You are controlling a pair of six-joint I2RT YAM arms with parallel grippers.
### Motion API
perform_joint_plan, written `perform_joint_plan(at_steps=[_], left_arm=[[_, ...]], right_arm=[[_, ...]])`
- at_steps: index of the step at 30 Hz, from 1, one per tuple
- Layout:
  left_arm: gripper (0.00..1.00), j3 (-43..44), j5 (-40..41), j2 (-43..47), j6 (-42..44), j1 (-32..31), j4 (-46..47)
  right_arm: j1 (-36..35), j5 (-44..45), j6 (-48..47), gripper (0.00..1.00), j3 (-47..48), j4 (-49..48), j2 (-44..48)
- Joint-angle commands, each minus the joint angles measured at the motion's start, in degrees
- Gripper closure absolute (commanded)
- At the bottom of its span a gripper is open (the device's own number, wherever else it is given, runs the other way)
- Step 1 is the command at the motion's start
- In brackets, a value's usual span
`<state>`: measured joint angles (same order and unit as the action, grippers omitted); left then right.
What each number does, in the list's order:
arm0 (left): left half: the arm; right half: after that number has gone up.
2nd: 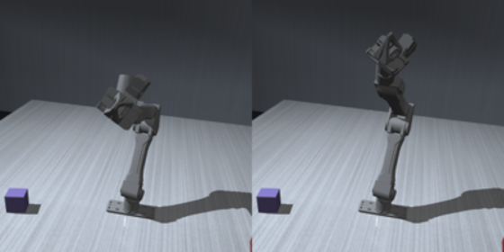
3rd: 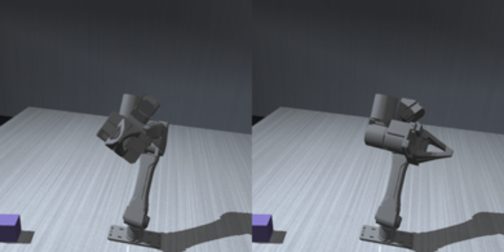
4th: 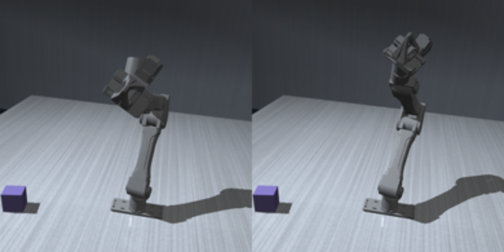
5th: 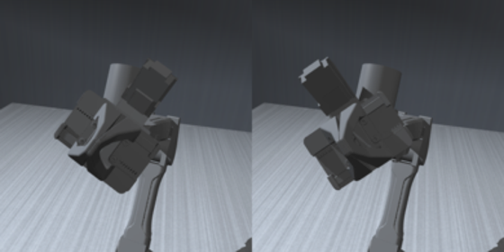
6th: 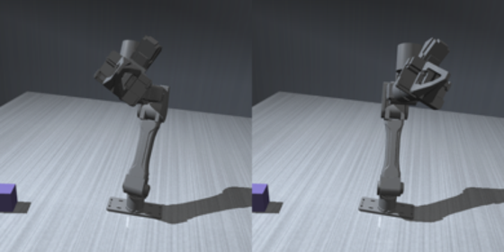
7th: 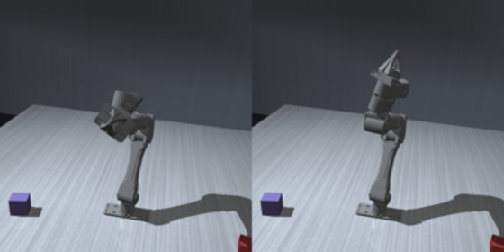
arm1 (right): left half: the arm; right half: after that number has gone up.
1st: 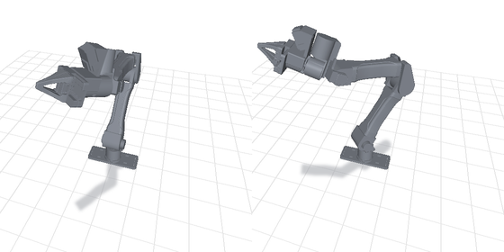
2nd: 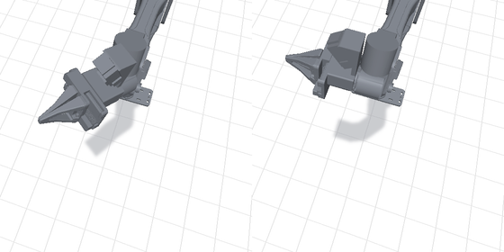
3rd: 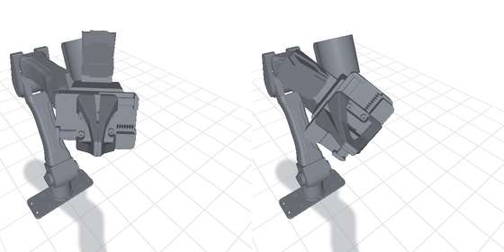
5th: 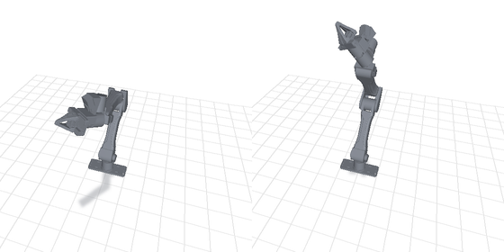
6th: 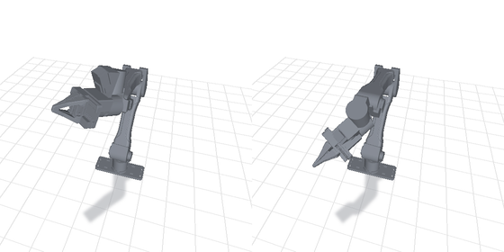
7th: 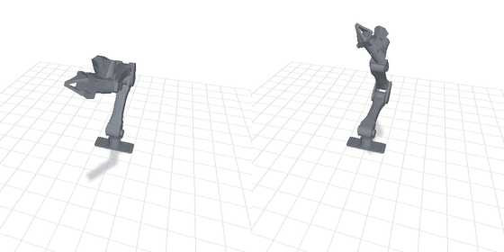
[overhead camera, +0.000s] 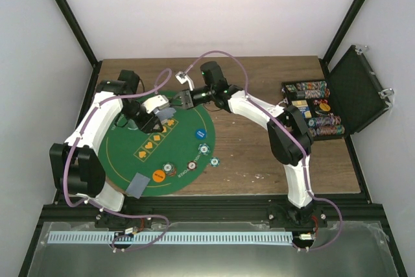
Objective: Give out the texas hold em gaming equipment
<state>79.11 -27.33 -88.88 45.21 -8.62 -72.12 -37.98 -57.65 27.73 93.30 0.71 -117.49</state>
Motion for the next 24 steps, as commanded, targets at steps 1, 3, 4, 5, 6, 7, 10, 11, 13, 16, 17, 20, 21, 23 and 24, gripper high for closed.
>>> perform_joint_plan(at_steps=[1, 3, 4, 5, 6, 7, 10, 11, 13, 16, 17, 20, 21, 23, 24], left_arm=[[0.54, 0.6, -1.3, -0.2, 1.1, -0.2, -0.2], [0.54, 0.6, -1.2, -0.2, 1.1, -0.3, -0.2], [0.54, 0.7, -1.2, -0.2, 1.1, -0.2, -0.2], [0.54, 0.6, -1.2, -0.2, 1.1, -0.2, -0.2], [0.54, 0.5, -1.2, -0.2, 1.1, -0.2, -0.1], [0.54, 0.5, -1.2, -0.2, 1.1, -0.2, -0.1], [0.54, 0.3, -1.1, -0.3, 1.2, -0.3, 0.0], [0.54, 0.3, -1.0, -0.4, 1.2, -0.3, 0.1], [0.54, 0.2, -0.9, -0.4, 1.2, -0.2, 0.1], [0.54, 0.0, -0.9, -0.4, 1.2, -0.2, 0.2], [0.54, 0.0, -0.9, -0.4, 1.2, -0.3, 0.2], [0.54, -0.2, -0.9, -0.4, 1.2, -0.3, 0.3], [0.54, -0.3, -0.9, -0.4, 1.2, -0.2, 0.3], [0.54, -0.3, -0.9, -0.4, 1.2, -0.3, 0.4], [0.54, -0.3, -0.9, -0.4, 1.2, -0.2, 0.4]], right_arm=[[-0.3, 2.8, -2.4, 0.89, 3.0, 3.1, 1.0], [-0.3, 3.6, -3.1, 0.91, 3.1, 4.1, 1.4], [-0.3, 4.0, -3.5, 0.92, 3.1, 4.7, 1.6], [-0.3, 4.5, -3.9, 0.93, 3.1, 5.0, 1.8], [-0.3, 5.0, -4.3, 0.93, 3.0, 5.3, 2.1], [-0.3, 5.2, -4.4, 0.94, 3.0, 5.5, 2.2], [-0.3, 6.0, -5.1, 0.95, 3.0, 6.3, 2.7], [-0.3, 6.2, -5.3, 0.95, 3.0, 6.6, 2.8], [-0.3, 6.8, -5.6, 0.95, 3.0, 7.1, 3.0], [-0.3, 7.7, -6.2, 0.95, 3.0, 7.9, 3.5], [-0.3, 7.9, -6.3, 0.95, 3.0, 8.1, 3.6], [-0.3, 8.4, -6.9, 0.93, 3.0, 8.7, 3.9], [-0.4, 8.4, -7.0, 0.92, 3.0, 8.8, 4.0], [-0.3, 8.0, -7.0, 0.91, 3.0, 8.6, 4.1], [-0.4, 7.7, -6.9, 0.91, 3.1, 8.5, 4.1]])
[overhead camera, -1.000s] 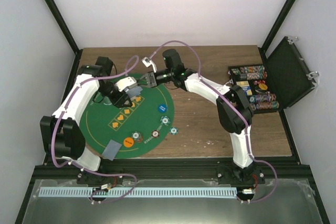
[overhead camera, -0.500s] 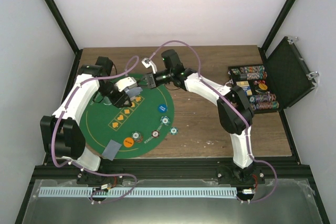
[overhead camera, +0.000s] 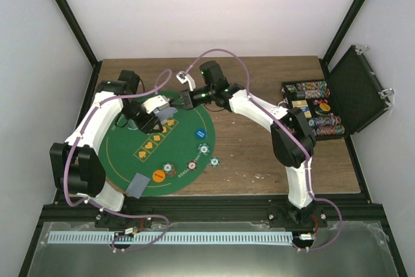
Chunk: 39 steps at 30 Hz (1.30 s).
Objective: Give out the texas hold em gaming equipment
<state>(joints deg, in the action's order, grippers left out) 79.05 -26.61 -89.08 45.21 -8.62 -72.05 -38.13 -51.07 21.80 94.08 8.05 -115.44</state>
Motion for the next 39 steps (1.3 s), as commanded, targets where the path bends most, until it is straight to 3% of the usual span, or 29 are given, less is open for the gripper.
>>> perform_joint_plan(at_steps=[1, 9, 15, 23, 28, 39], left_arm=[[0.54, -0.3, -1.6, -0.2, 1.2, -0.2, 0.3], [0.54, -0.3, -1.6, -0.4, 1.1, -0.2, 0.3], [0.54, -0.4, -1.6, -0.5, 1.3, -0.3, 0.5], [0.54, -0.8, -1.6, -0.7, 1.4, -0.2, 0.7], [0.54, -1.0, -1.6, -0.7, 1.5, -0.3, 0.8], [0.54, -2.6, -0.8, -0.6, 1.1, 0.2, 3.6]], right_arm=[[-0.2, 1.0, -0.9, 0.91, 2.4, 1.2, 2.1], [-0.2, 1.6, -1.2, 0.84, 2.8, 1.7, 2.3], [-0.4, 3.5, -2.1, 0.92, 3.3, 2.5, 3.0], [-0.7, 3.8, -2.8, 0.91, 3.8, 3.0, 3.2], [-0.8, 3.9, -3.1, 0.99, 3.9, 3.2, 3.6], [-0.1, 1.4, -0.9, 0.99, 0.0, 0.5, 6.8]])
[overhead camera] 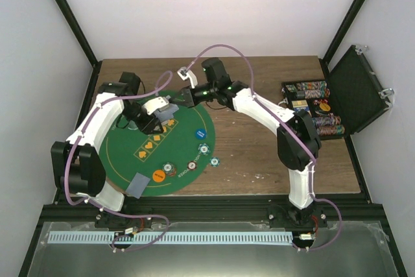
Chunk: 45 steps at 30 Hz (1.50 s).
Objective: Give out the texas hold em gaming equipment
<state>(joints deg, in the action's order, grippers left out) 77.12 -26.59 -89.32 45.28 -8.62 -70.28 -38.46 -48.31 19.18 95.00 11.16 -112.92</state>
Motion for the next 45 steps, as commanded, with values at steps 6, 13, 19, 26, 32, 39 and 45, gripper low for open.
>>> perform_joint_plan(at_steps=[6, 13, 19, 26, 32, 39, 45], left_arm=[[0.54, -1.1, -1.6, -0.1, -0.2, 1.7, 3.6], [0.54, -1.5, -2.5, 0.2, -0.7, 3.4, 4.3], [0.54, -2.7, -2.6, 0.4, -2.2, 5.5, 6.0], [0.54, -3.0, -1.6, -0.2, -3.7, 6.1, 6.8], [0.54, -3.6, -1.8, 0.5, -3.7, 6.1, 7.1], [0.54, -3.9, -2.1, 0.7, -3.6, 6.1, 7.0], [0.53, -3.9, -2.1, 0.7, -3.5, 6.1, 6.9]], right_arm=[[1.5, -2.9, 5.1, 0.99, -5.0, -7.1, 6.6], [3.3, -2.9, 8.5, 0.99, -7.3, -9.7, 7.6], [9.0, 1.0, 19.5, 0.99, -21.3, -23.1, 15.6], [10.6, 15.3, 18.6, 0.99, -34.7, -21.8, 21.0], [10.8, 20.4, 19.8, 0.99, -43.9, -26.2, 18.5], [10.9, 20.0, 21.5, 0.99, -44.9, -29.5, 11.1], [11.7, 23.6, 22.2, 0.99, -46.3, -30.8, 9.2]])
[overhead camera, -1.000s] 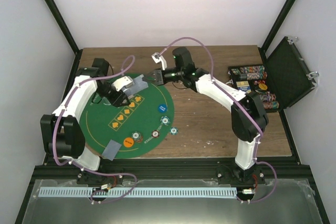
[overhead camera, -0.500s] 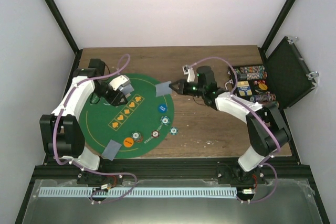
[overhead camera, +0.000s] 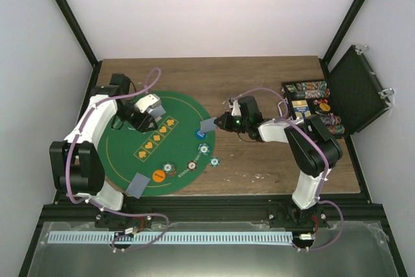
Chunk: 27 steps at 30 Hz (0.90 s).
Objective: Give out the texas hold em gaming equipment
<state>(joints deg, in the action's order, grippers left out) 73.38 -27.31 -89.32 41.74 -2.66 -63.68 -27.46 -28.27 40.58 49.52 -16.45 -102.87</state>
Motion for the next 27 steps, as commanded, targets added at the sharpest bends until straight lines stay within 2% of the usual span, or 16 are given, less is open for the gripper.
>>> perform_joint_plan(at_steps=[1, 11, 20, 21, 23, 27], left_arm=[[0.53, -0.1, -1.4, 0.6, 0.0, 0.2, 0.2], [0.53, 0.3, -1.4, -0.1, -0.1, 0.2, -0.1], [0.53, 0.7, -1.5, -0.3, 0.2, 0.2, -0.4], [0.53, 0.8, -1.5, -0.5, 0.1, 0.2, -0.4], [0.53, 0.9, -1.7, -0.7, 0.2, 0.1, -0.8], [0.52, 2.1, -1.8, -1.4, 0.8, 0.0, -2.1]], right_arm=[[0.9, 3.8, 0.8, 0.99, -1.1, -3.2, -1.2], [1.3, 4.5, 0.9, 0.99, -3.1, -3.4, -4.7], [1.4, 5.9, -2.5, 0.99, -1.6, -0.9, -4.2], [1.4, 5.8, -2.7, 0.96, -1.5, -0.6, -3.9], [1.4, 5.9, -2.9, 0.8, -1.5, 0.5, -3.1], [1.4, 6.9, -4.3, 0.56, -1.5, 3.4, 1.6]])
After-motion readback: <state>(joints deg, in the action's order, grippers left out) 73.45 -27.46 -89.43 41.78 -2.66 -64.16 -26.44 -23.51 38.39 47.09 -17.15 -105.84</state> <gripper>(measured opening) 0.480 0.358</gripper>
